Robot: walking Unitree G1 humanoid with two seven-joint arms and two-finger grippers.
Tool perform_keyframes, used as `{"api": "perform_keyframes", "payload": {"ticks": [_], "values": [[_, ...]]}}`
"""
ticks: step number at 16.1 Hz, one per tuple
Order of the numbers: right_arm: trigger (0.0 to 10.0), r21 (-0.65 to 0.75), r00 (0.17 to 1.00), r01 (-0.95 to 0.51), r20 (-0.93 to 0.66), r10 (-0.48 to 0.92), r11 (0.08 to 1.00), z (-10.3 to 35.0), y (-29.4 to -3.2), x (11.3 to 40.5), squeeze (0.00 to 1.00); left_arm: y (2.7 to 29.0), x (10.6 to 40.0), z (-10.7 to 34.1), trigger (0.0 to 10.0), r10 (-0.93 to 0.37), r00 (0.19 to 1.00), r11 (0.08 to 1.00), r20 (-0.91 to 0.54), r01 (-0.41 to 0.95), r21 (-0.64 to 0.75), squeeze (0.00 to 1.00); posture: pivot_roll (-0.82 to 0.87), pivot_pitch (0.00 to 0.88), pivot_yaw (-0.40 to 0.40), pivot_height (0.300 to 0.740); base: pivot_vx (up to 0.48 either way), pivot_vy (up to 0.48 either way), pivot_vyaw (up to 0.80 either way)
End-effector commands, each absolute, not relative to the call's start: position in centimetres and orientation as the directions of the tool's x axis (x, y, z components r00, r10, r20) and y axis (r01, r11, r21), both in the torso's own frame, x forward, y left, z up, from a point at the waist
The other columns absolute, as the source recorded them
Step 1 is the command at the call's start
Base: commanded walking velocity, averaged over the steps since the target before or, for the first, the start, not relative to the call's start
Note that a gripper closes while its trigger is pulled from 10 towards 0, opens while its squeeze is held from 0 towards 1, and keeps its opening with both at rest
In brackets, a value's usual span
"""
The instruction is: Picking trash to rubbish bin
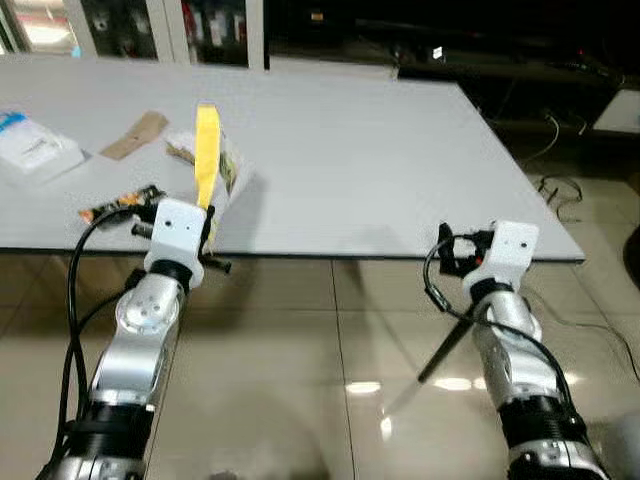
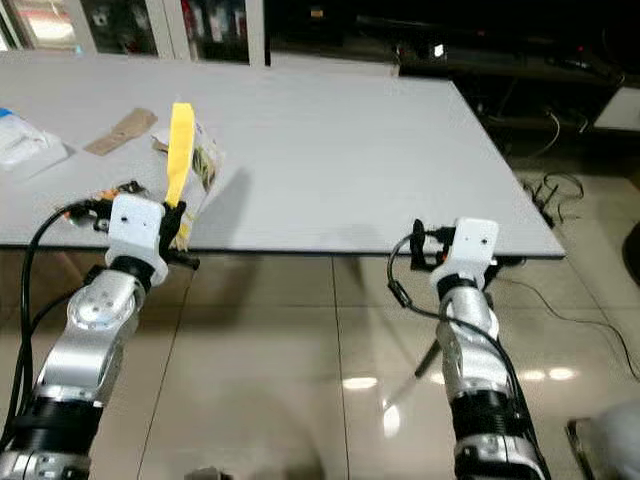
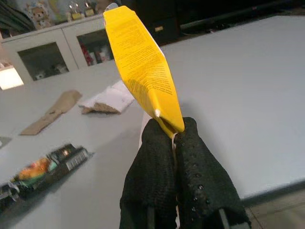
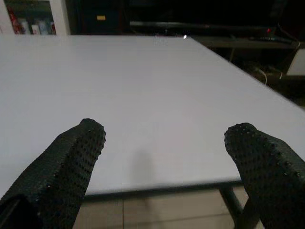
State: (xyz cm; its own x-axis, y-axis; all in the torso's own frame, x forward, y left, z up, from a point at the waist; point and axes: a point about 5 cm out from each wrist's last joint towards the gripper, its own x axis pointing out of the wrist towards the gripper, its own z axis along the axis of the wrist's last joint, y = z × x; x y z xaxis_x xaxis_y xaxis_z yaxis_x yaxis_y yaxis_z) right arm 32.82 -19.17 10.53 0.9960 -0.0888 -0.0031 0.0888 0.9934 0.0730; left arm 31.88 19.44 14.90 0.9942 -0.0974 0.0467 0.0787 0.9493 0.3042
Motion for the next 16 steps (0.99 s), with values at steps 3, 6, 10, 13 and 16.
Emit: {"api": "perform_keyframes", "payload": {"ticks": [3,6,10,13,16], "values": [[10.0,0.090,0.996,0.088,-0.016,-0.087,0.992,10.32,-19.16,32.69,0.00,18.98,32.02,15.31,10.0,-0.108,0.992,0.947,0.066,0.083,0.310,0.00,-0.01,0.044,-0.068,0.740,-0.289,0.000,0.00],[10.0,0.099,0.997,0.081,-0.019,-0.079,0.992,10.27,-18.96,32.71,0.00,19.02,31.94,15.20,10.0,-0.106,0.992,0.947,0.063,0.082,0.312,0.00,-0.02,0.042,-0.068,0.740,0.000,0.000,0.00],[10.0,0.102,0.997,0.073,-0.023,-0.071,0.992,10.22,-18.78,32.70,0.00,19.06,31.96,15.18,10.0,-0.102,0.993,0.947,0.062,0.078,0.310,0.00,-0.02,0.042,-0.068,0.740,0.000,0.000,0.00],[10.0,0.104,0.997,0.070,-0.027,-0.068,0.992,10.16,-18.71,32.70,0.00,19.12,32.02,15.21,10.0,-0.099,0.993,0.949,0.063,0.075,0.307,0.00,-0.02,0.042,-0.067,0.740,0.000,0.000,0.00],[10.0,0.106,0.997,0.066,-0.033,-0.063,0.992,10.04,-18.76,32.67,0.00,19.07,32.05,15.21,10.0,-0.101,0.993,0.950,0.064,0.077,0.302,0.00,-0.01,0.041,-0.068,0.740,0.000,0.000,0.00]]}}
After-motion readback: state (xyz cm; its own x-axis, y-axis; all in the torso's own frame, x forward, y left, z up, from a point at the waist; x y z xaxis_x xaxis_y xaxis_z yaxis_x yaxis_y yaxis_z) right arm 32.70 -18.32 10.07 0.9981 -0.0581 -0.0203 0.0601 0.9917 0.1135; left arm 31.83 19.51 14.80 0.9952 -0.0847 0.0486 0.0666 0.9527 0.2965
